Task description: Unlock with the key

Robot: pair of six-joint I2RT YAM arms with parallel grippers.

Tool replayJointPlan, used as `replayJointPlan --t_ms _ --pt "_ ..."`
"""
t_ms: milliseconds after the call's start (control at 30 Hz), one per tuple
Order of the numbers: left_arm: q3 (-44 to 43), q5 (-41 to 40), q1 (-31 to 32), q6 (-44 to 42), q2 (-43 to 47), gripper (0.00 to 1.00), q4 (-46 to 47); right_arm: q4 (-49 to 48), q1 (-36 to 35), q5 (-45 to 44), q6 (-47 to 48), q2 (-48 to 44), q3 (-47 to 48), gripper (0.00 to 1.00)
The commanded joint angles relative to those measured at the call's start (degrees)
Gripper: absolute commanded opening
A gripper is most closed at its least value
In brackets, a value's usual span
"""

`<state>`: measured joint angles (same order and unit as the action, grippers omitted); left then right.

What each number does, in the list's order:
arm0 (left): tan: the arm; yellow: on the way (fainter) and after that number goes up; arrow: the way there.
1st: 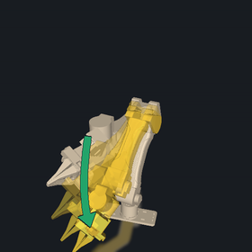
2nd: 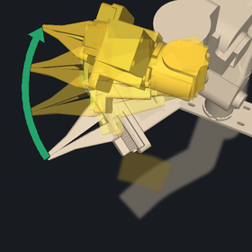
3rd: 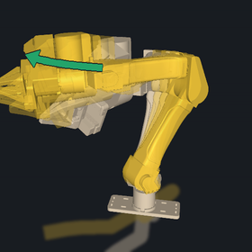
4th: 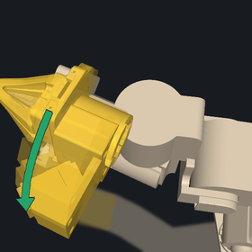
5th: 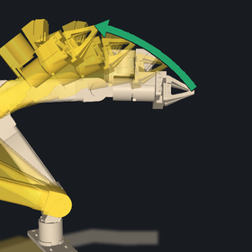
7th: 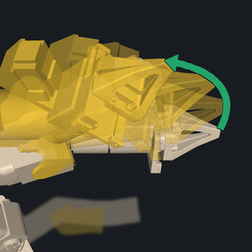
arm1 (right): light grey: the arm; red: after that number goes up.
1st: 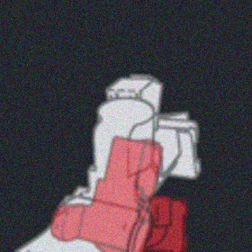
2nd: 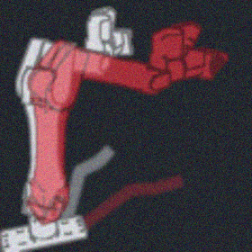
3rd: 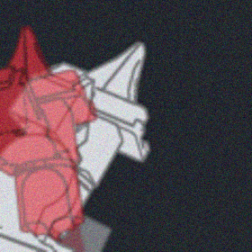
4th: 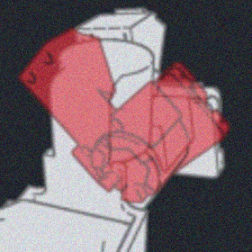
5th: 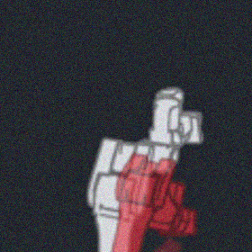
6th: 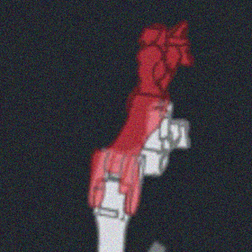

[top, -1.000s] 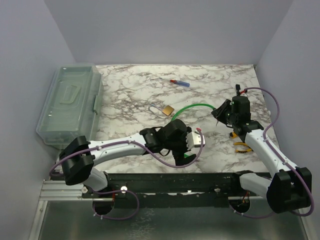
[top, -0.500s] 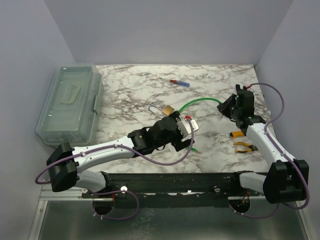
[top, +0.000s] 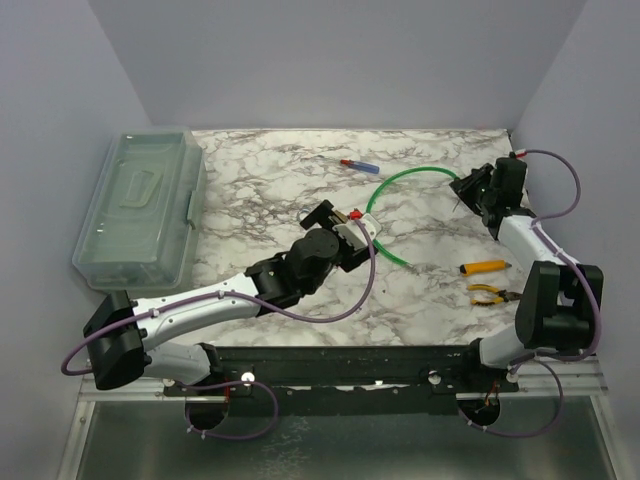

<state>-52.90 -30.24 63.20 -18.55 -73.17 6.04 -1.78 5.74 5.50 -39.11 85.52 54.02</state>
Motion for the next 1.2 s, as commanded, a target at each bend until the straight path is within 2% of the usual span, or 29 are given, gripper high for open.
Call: replayJointPlan --t_ms 0,400,600,700,767,867,967,1167 --pt "0.7 -3.0 -0.9 0.3 2.2 0.99 2.0 -7.4 1.2 -0.1 -6.2 2.1 2.8 0.00" --pt "0.6 -3.0 -1.4 0.9 2.9 0.99 2.0 -18.0 1.2 4.2 -12.0 2.2 -11.5 0.00" --pt "0.6 -3.2 -1.4 1.0 3.0 0.99 2.0 -16.9 1.2 4.8 -11.9 0.5 -15.7 0.01" --pt "0.6 -3.2 -1.5 0.9 3.0 0.99 2.0 -15.1 1.2 4.3 -11.5 -0.8 -16.9 0.14" --pt "0.7 -3.0 -1.5 1.0 2.9 0.99 2.0 -13.9 1.2 4.2 -11.4 -1.7 -17.5 0.36" --pt "0.7 -3.1 -1.6 1.0 2.9 0.99 2.0 -13.0 1.3 3.4 -11.0 -3.4 -18.4 0.53" --pt "0.7 -3.1 -1.6 1.1 2.8 0.99 2.0 -11.0 1.3 2.0 -10.3 -5.5 -18.5 0.73" --pt "0.7 -3.3 -1.6 1.1 2.8 0.99 2.0 -6.1 1.3 -0.5 -8.2 -11.8 -17.3 0.91"
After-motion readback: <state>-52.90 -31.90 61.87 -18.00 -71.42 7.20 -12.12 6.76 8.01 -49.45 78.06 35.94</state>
